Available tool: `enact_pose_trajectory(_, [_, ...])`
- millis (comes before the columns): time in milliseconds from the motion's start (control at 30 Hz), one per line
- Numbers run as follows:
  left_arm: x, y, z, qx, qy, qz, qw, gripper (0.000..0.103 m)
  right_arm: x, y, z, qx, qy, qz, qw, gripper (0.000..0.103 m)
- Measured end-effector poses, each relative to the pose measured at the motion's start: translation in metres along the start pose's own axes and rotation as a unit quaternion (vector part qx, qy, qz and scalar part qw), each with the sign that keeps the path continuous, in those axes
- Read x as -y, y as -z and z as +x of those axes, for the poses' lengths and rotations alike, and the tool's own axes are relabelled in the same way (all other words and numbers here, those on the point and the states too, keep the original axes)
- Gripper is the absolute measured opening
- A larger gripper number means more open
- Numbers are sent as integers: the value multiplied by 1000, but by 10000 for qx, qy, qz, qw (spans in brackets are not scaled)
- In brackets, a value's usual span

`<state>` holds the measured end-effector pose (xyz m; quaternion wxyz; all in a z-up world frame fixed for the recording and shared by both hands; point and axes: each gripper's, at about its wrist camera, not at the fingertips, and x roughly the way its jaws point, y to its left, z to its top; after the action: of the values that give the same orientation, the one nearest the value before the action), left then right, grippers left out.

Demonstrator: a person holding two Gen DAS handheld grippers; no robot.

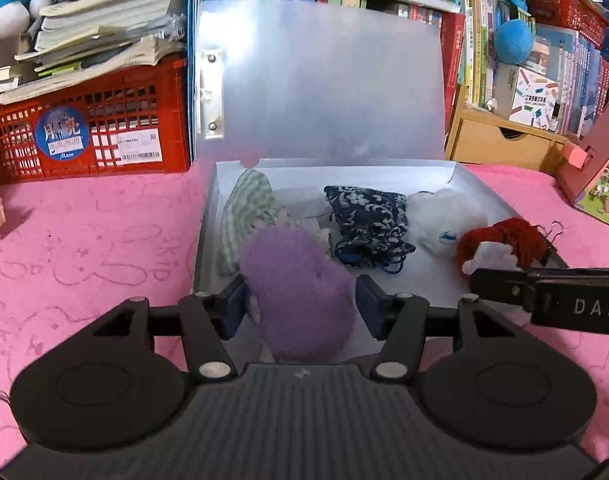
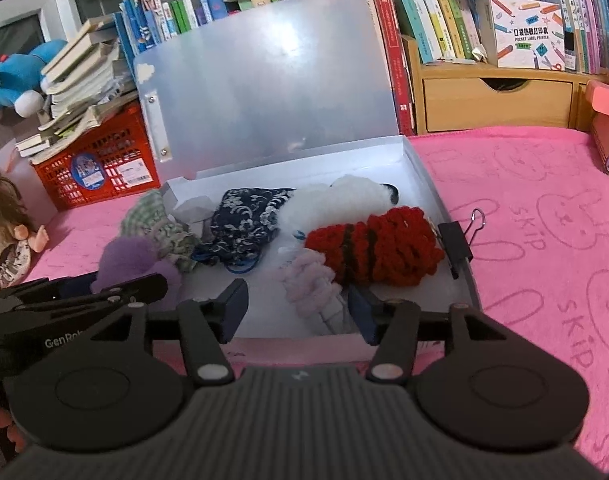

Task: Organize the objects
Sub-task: 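Carry the purple pom-pom and white tissue with both grippers into the white box, then open both grippers to drop the pom-pom and tissue, then withdraw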

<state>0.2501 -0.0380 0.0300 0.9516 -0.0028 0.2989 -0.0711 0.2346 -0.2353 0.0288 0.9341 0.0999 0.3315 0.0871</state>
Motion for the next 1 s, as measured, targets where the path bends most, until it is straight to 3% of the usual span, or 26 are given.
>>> enact_pose_trajectory(500, [1, 0, -38, 194, -20, 154, 9997, 73, -17, 7, -35, 241, 0, -392, 9989, 75])
enact_pose_trajectory(1000, [-8, 23, -98, 385, 237, 313, 9985, 81, -36, 39, -88, 511, -351, -754, 9952, 80])
